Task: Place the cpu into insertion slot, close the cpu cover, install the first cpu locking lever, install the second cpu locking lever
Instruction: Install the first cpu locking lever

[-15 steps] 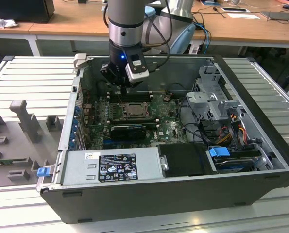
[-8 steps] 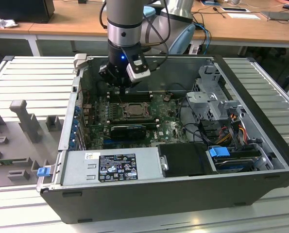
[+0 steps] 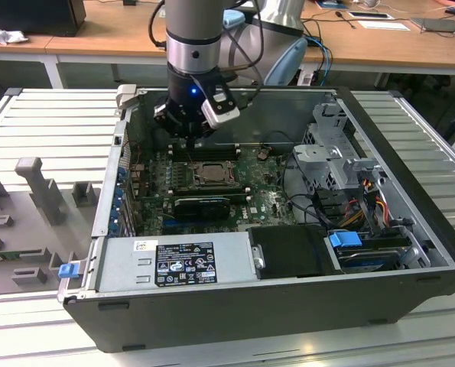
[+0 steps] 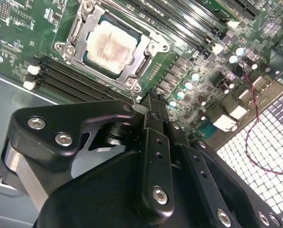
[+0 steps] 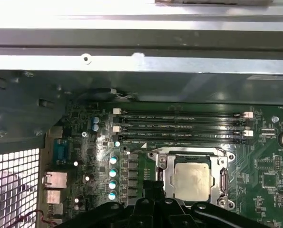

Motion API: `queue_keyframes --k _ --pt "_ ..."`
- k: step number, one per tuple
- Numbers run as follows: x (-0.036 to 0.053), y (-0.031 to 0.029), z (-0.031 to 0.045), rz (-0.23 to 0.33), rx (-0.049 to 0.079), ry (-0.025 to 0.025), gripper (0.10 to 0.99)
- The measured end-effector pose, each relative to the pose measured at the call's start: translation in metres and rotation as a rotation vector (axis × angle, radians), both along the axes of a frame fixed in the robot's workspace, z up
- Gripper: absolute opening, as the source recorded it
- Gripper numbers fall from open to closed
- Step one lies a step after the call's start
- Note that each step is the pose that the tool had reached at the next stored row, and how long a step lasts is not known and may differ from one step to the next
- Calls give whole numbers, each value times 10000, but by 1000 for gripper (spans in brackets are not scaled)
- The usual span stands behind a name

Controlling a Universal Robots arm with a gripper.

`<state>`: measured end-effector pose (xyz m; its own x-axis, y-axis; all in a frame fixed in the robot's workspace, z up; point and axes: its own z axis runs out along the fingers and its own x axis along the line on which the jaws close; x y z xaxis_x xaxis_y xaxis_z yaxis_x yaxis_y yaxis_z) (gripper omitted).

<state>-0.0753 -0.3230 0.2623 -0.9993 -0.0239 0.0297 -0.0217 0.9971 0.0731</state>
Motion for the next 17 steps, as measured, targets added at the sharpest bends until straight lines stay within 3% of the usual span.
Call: queue_keyframes --k 4,6,11,13,17 --pt "-114 0 -5 15 11 -71 106" --pt "-217 0 -15 14 27 -118 106" --pt "-316 25 -32 23 48 -140 106" --pt "-319 54 -37 25 60 -140 106" --pt "-319 182 -46 60 65 -141 106"
